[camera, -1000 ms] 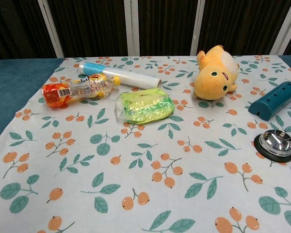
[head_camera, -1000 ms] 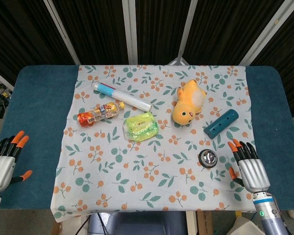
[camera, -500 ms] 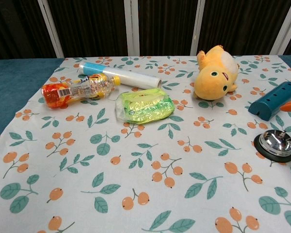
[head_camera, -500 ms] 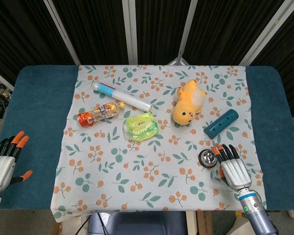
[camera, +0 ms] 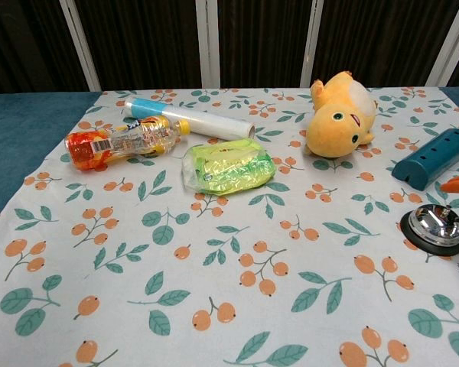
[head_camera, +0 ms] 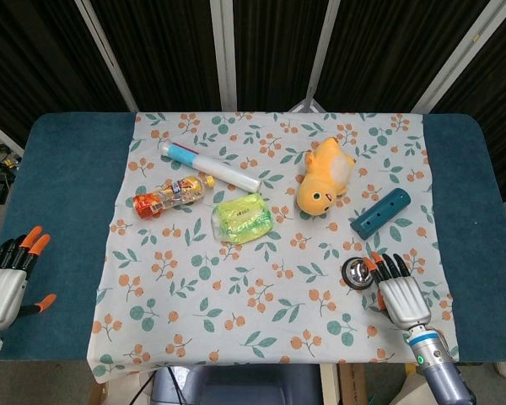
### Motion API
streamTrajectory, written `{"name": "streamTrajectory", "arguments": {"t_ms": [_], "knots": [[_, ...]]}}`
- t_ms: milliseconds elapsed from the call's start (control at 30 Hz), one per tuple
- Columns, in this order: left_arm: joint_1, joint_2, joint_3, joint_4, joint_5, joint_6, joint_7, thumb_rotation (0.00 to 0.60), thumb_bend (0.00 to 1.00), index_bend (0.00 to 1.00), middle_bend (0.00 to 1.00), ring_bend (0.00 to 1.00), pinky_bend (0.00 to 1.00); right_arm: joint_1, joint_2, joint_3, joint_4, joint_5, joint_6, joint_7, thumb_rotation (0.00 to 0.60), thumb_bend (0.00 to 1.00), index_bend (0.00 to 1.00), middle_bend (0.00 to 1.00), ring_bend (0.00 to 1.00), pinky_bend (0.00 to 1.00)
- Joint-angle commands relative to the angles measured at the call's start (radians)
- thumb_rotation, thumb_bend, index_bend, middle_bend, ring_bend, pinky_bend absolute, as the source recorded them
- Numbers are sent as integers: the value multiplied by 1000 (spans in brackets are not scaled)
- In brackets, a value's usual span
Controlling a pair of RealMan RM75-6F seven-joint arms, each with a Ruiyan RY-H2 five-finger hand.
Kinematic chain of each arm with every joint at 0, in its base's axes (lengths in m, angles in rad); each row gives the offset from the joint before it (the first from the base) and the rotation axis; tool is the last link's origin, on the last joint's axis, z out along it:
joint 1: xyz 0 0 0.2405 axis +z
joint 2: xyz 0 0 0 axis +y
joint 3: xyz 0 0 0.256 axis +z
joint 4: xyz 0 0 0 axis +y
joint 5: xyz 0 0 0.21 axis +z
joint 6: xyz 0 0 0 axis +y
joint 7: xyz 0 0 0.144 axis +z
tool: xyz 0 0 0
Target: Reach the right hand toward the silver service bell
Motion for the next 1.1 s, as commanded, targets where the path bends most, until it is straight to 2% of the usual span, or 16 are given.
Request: {"name": "streamTrajectory", "arguments": {"t_ms": [33, 300, 567, 600, 767, 800, 867, 1100], "knots": [[0, 0, -2, 0, -3, -1, 0, 600, 0, 0, 0, 0, 0, 0, -14, -30, 28, 1, -23, -49, 600, 858, 0, 0, 0, 0], [-2, 2, -3, -3, -7, -4, -4, 600, 0, 0, 0, 0, 0, -6, -41, -50, 46, 27, -32, -142, 600, 858, 0, 0, 0, 0], [-2, 3, -5, -5, -9, -3, -4, 600, 0, 0, 0, 0, 0, -15, -33, 2, 18, 16, 51, -90, 600, 854, 0, 0, 0, 0], [-2, 3, -5, -6, -9, -3, -4, 600, 0, 0, 0, 0, 0, -17, -28, 12, 10, 10, 69, -72, 600, 836, 0, 0, 0, 0], [-2, 4, -4, -7, -10, -4, -3, 600, 0, 0, 0, 0, 0, -46, 37, 58, -58, -17, 170, 53, 600, 472, 0, 0, 0, 0], [-1, 5, -4, -7, -10, -3, -4, 600, 0, 0, 0, 0, 0, -53, 53, 61, -71, -18, 183, 71, 600, 438, 0, 0, 0, 0], [-1, 5, -4, -9, -8, -1, -6, 600, 0, 0, 0, 0, 0, -68, 86, 65, -97, -18, 205, 107, 600, 391, 0, 0, 0, 0], [1, 7, -1, -11, -1, 2, -7, 600, 0, 0, 0, 0, 0, -120, 170, 45, -118, -72, 280, 224, 600, 385, 0, 0, 0, 0]]}}
